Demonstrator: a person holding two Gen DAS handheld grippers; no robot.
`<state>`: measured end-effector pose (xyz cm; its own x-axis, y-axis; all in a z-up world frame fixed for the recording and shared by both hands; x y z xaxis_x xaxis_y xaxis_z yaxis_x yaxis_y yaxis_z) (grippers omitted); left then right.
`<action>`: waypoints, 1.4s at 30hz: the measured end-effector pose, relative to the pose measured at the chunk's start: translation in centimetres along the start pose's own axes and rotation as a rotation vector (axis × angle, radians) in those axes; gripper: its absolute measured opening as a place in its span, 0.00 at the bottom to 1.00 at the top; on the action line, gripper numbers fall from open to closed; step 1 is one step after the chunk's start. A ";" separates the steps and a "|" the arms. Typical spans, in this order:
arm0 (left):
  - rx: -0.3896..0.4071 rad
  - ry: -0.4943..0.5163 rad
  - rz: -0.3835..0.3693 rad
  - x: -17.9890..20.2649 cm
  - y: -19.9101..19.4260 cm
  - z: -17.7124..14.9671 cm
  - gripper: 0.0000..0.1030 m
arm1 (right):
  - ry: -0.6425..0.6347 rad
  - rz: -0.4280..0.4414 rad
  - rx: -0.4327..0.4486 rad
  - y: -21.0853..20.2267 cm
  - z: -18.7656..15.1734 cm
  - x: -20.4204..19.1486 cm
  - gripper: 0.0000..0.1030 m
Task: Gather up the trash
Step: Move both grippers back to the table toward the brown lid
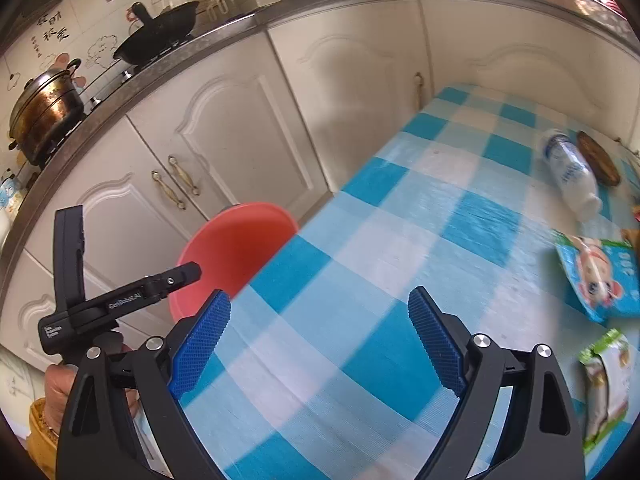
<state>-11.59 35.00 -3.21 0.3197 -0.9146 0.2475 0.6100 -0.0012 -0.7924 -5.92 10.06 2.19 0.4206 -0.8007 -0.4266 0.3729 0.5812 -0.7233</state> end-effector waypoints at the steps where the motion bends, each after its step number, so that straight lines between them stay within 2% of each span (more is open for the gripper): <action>1: 0.001 0.011 -0.006 0.5 -0.1 0.0 0.85 | 0.007 -0.011 0.000 -0.3 -0.2 0.5 0.87; 18: 0.006 0.178 -0.096 8.7 -1.7 -0.5 0.86 | 0.178 -0.093 0.126 -8.3 -2.8 9.5 0.87; 24: 0.002 0.253 -0.124 12.3 -2.0 -0.6 0.86 | 0.281 -0.120 0.196 -11.9 -3.2 14.1 0.87; 30: 0.007 0.337 -0.177 17.4 -1.8 1.0 0.86 | 0.381 -0.171 0.256 -15.1 -3.0 19.9 0.87; 35: 0.029 0.407 -0.240 23.0 -1.4 3.6 0.87 | 0.435 -0.215 0.276 -16.6 -0.8 24.6 0.88; 42: 0.044 0.494 -0.265 31.1 1.6 8.2 0.90 | 0.465 -0.223 0.272 -16.4 4.5 30.1 0.88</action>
<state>5.25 9.83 7.83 -0.2202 -0.9659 0.1359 0.6564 -0.2498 -0.7119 4.33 -22.88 3.67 -0.0769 -0.8518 -0.5181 0.6359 0.3583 -0.6836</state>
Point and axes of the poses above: each gripper's, at about its wrist camera, not at the fingertips, and y roughly the way its jaws point, x to its right, z to its top, the point moved 3 cm from there along y, roughly the way its jaws point, and after that the axes turned 12 degrees about y, right-handed, at the moved point
